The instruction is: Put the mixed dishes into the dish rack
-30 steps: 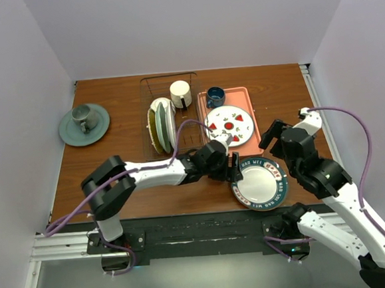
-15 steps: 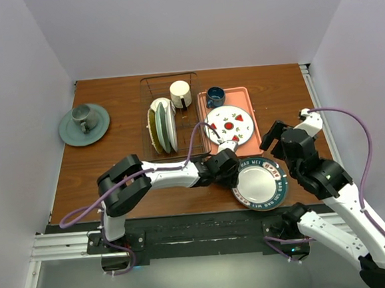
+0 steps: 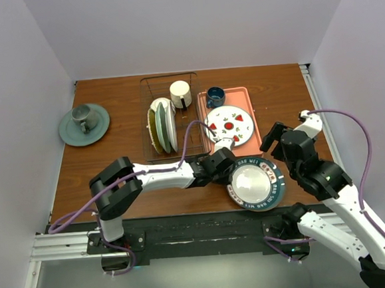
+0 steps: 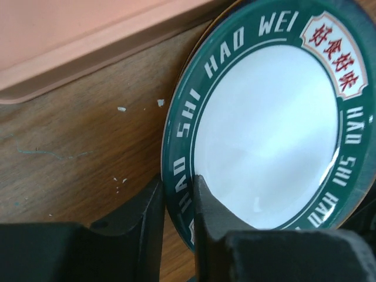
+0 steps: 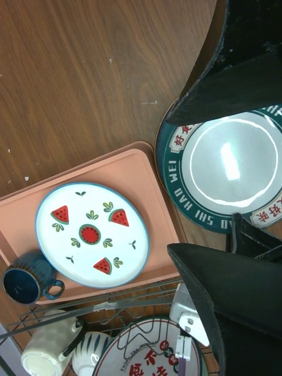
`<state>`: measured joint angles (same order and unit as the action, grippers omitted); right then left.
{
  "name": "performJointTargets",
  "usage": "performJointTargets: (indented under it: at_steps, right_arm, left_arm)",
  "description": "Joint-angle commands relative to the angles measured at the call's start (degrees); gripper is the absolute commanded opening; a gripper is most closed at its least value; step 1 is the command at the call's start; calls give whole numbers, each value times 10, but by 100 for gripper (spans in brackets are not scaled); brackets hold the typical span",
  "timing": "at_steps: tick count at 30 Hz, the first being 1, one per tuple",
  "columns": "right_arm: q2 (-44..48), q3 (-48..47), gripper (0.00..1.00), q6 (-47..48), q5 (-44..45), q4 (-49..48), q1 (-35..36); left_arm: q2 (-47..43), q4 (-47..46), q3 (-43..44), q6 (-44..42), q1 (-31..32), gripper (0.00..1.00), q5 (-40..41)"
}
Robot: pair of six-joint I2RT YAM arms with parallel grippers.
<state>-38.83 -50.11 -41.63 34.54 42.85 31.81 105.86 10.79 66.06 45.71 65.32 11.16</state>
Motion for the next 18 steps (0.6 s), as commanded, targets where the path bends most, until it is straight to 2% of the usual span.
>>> performJointTargets:
  at_steps: [1, 4, 18]
  right_arm:
    - [8, 0, 85, -11, 7, -14, -1]
    - [8, -1, 85, -11, 6, -14, -1]
    - [9, 2, 85, -8, 3, -16, -1]
  left_arm:
    - [-21, 47, -11, -15, 5, 12, 25]
    - [-40, 42, -9, -16, 5, 1, 24]
    - [-102, 36, 38, -41, -10, 0, 25]
